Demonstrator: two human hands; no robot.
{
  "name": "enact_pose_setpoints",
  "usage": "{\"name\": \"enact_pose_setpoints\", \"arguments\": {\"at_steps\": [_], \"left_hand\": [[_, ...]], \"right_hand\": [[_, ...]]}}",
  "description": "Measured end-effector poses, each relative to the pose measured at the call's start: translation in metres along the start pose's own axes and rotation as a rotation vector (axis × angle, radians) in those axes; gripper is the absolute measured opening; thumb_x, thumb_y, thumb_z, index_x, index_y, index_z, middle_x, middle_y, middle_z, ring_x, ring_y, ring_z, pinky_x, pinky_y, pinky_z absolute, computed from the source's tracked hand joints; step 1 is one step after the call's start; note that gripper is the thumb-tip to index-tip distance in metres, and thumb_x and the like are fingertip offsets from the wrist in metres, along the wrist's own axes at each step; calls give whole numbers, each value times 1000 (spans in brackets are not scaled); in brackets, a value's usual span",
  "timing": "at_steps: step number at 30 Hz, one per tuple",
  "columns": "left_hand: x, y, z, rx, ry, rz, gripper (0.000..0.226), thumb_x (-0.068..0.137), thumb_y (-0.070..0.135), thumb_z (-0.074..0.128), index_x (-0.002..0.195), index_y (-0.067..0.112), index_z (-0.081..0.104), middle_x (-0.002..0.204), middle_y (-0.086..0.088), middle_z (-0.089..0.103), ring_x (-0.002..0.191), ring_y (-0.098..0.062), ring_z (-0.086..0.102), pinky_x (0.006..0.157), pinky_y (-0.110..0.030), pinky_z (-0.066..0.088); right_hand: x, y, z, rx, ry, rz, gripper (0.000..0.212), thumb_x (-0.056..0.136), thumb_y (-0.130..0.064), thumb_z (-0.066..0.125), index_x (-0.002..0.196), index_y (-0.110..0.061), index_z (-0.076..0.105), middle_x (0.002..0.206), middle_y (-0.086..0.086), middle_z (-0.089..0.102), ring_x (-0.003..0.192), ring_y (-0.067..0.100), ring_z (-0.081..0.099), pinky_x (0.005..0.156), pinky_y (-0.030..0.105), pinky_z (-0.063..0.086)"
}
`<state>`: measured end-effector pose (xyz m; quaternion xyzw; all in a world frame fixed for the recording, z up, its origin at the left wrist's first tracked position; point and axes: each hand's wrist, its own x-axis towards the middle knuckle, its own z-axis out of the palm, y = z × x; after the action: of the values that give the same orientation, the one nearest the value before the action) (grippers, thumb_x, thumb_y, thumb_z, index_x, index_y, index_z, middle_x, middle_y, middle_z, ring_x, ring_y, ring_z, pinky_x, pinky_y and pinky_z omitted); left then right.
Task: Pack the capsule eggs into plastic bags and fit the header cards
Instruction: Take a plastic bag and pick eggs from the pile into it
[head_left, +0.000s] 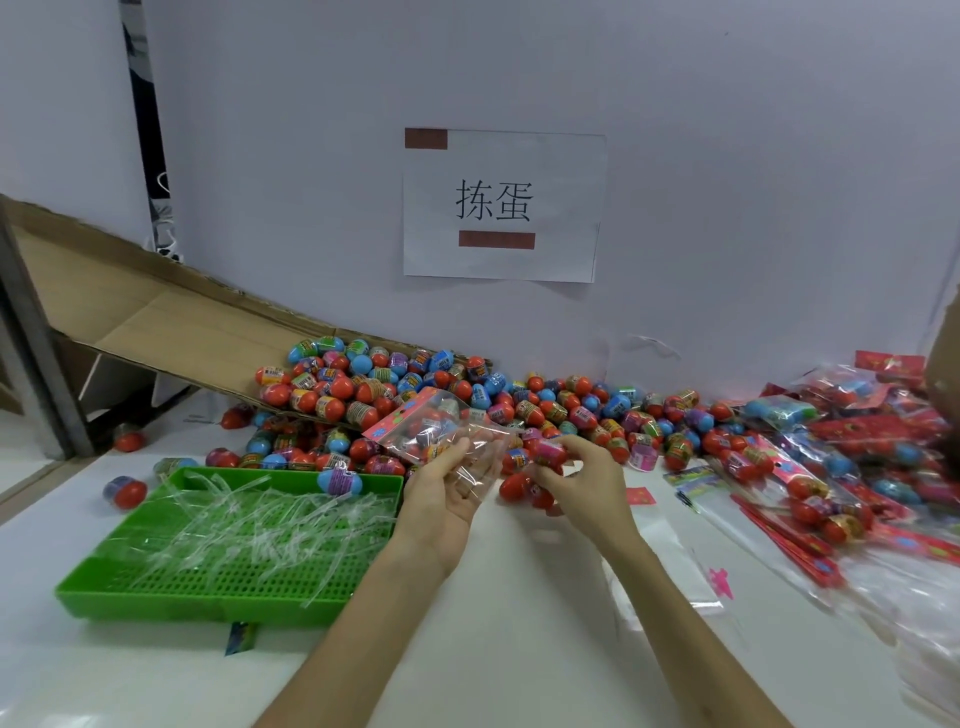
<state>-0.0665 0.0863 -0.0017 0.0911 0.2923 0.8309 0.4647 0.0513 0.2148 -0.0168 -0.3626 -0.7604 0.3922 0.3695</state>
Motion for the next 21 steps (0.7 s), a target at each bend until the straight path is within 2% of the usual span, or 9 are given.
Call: {"name": "enact_pose_setpoints", "arguments": {"at_steps": [2, 4, 6, 11, 15, 16, 18, 19, 21], "left_hand": [[1, -1, 0, -5, 13, 13, 29, 99, 6, 61, 126, -4, 62, 116, -24, 74, 103, -28, 77, 87, -35, 63], [2, -1, -1, -15, 24, 16, 29, 97, 7, 63, 125, -2, 65, 118, -23, 74, 104, -29, 76, 84, -35, 64], [2, -1, -2, 4, 33, 16, 24, 97, 9, 64, 120, -1, 68, 117, -22, 75, 103, -28, 77, 83, -34, 64], [3, -3, -1, 49, 80, 14, 14, 99, 12, 65, 104, 4, 74, 109, -18, 78, 87, -22, 78, 85, -33, 63], [1, -4, 1, 61, 45, -13, 23, 103, 18, 60, 116, 3, 72, 114, -18, 76, 93, -22, 77, 91, -35, 61], [0, -4, 2, 76, 28, -19, 25, 103, 19, 60, 119, 3, 71, 115, -17, 76, 93, -21, 77, 89, -35, 62], [-3, -7, 5, 115, -6, -20, 29, 101, 17, 63, 124, 1, 70, 113, -16, 75, 89, -19, 75, 75, -32, 65], [-5, -9, 6, 138, -20, -13, 32, 100, 15, 63, 128, 0, 69, 111, -15, 75, 87, -18, 75, 69, -30, 63], [-6, -12, 7, 181, -42, 6, 36, 99, 12, 63, 132, -2, 65, 113, -17, 75, 89, -20, 75, 68, -29, 61]], "right_hand": [[-3, -9, -6, 265, -3, 32, 16, 87, -17, 80, 99, -23, 72, 99, -4, 70, 94, 22, 73, 67, 38, 64], [-5, -21, -9, 475, 3, 19, 17, 87, -15, 80, 101, -24, 74, 100, 1, 73, 90, 22, 76, 62, 35, 63], [-7, -34, -7, 557, 29, -41, 19, 87, -18, 80, 101, -29, 73, 99, -1, 75, 89, 18, 76, 63, 33, 63], [-20, -40, 11, 571, 89, -161, 22, 85, -19, 82, 104, -26, 72, 95, -6, 74, 89, 20, 76, 71, 35, 64], [-23, -36, 18, 513, 161, -163, 26, 84, -20, 83, 107, -22, 71, 96, -7, 73, 89, 15, 75, 75, 30, 63], [-24, -35, 19, 493, 178, -166, 27, 84, -21, 83, 108, -23, 71, 96, -8, 72, 88, 13, 75, 74, 27, 62], [-25, -33, 19, 456, 208, -167, 28, 84, -20, 83, 109, -22, 71, 97, -9, 72, 88, 11, 74, 75, 27, 63], [-26, -31, 20, 450, 220, -159, 27, 85, -19, 83, 109, -23, 71, 97, -10, 71, 88, 12, 74, 76, 31, 64], [-26, -28, 21, 432, 249, -126, 26, 85, -17, 82, 107, -27, 71, 99, -17, 69, 93, 14, 72, 78, 39, 64]]}}
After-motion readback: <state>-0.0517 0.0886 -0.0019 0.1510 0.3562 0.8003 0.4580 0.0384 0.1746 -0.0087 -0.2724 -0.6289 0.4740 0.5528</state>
